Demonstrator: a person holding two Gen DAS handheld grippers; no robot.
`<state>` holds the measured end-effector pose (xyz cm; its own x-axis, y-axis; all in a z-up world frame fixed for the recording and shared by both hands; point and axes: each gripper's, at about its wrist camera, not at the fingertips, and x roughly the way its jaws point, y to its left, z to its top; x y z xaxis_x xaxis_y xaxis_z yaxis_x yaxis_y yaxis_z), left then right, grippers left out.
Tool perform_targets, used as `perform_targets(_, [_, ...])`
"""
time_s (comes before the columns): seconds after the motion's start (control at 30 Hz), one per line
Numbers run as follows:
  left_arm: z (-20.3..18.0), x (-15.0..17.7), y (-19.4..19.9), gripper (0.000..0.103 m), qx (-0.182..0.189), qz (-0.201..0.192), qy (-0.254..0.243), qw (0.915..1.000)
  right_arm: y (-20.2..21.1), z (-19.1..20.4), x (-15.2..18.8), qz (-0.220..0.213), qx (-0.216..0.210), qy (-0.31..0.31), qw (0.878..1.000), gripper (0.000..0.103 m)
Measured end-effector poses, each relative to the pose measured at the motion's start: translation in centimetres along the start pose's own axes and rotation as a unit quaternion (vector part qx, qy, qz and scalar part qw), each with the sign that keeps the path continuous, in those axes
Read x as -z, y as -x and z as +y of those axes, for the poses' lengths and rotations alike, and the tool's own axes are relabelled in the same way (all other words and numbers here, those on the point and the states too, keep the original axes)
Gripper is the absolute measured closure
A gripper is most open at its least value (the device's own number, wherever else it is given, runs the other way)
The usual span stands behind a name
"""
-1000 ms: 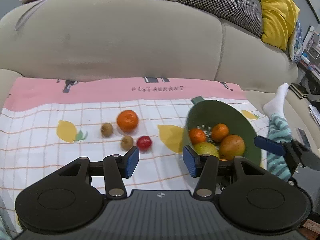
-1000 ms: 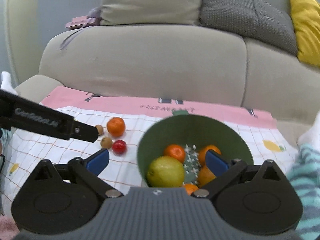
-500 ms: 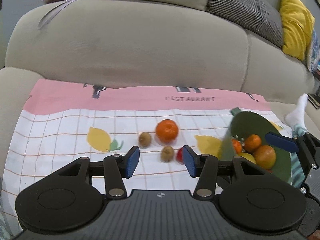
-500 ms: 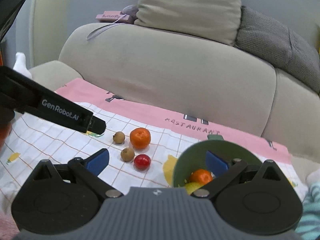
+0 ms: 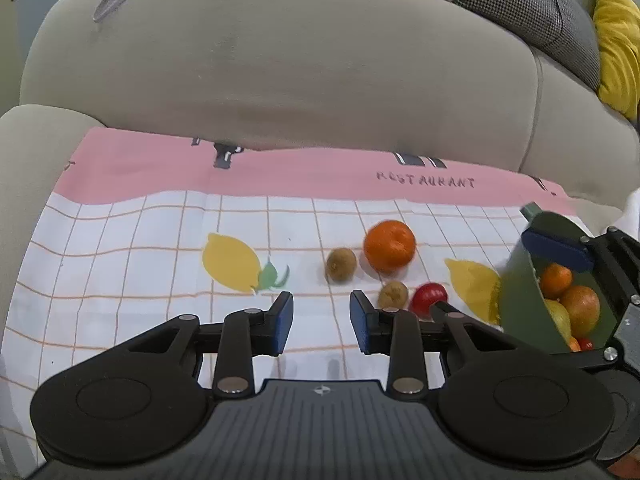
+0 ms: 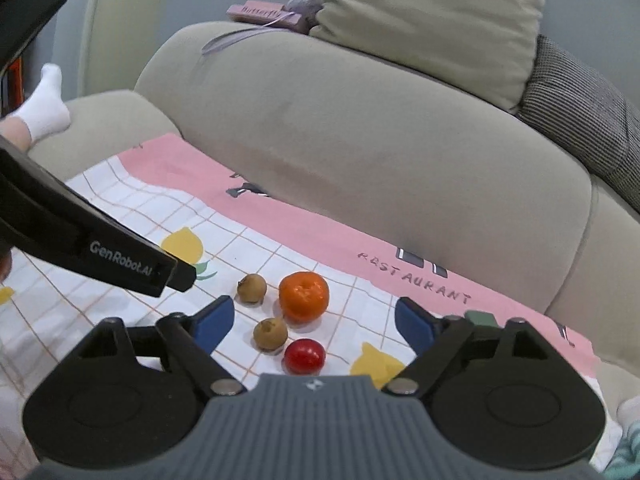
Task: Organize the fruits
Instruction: 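Move both grippers away from the colander toward the kiwis and tomato, then grasp a kiwi with the left gripper while the right gripper grasps a red tomato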
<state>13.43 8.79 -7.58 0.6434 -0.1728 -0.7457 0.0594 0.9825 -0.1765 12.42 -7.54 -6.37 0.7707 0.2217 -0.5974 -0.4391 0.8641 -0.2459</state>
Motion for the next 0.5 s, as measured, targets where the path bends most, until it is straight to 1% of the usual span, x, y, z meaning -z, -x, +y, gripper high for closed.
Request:
perform_targets(0.07, [0.3, 0.0, -0.3, 0.065, -0.005, -0.005, 0.003, 1.0, -0.8, 0.3, 0.0, 0.003, 0.0, 0.006, 1.0, 0.023])
perform_targets(0.17, [1.0, 0.0, -0.8, 0.065, -0.005, -0.007, 0.013, 0.9999, -2.0, 0.4, 0.0, 0.013, -0.002, 0.009, 1.0, 0.03])
perform_targets(0.3, [2.0, 0.4, -1.7, 0.065, 0.008, 0.0, 0.039, 0.9992, -3.3, 0.5, 0.2, 0.027, -0.008, 0.006, 1.0, 0.039])
perform_targets(0.37, [2.2, 0.5, -2.1, 0.065, 0.016, 0.002, 0.05, 0.9986, -3.8, 0.6, 0.4, 0.031, -0.01, 0.006, 0.999, 0.04])
perform_targets(0.5, [2.0, 0.6, -2.7, 0.065, 0.028, -0.003, 0.05, 0.9984, -4.8, 0.8, 0.8, 0.035, -0.007, 0.012, 0.999, 0.044])
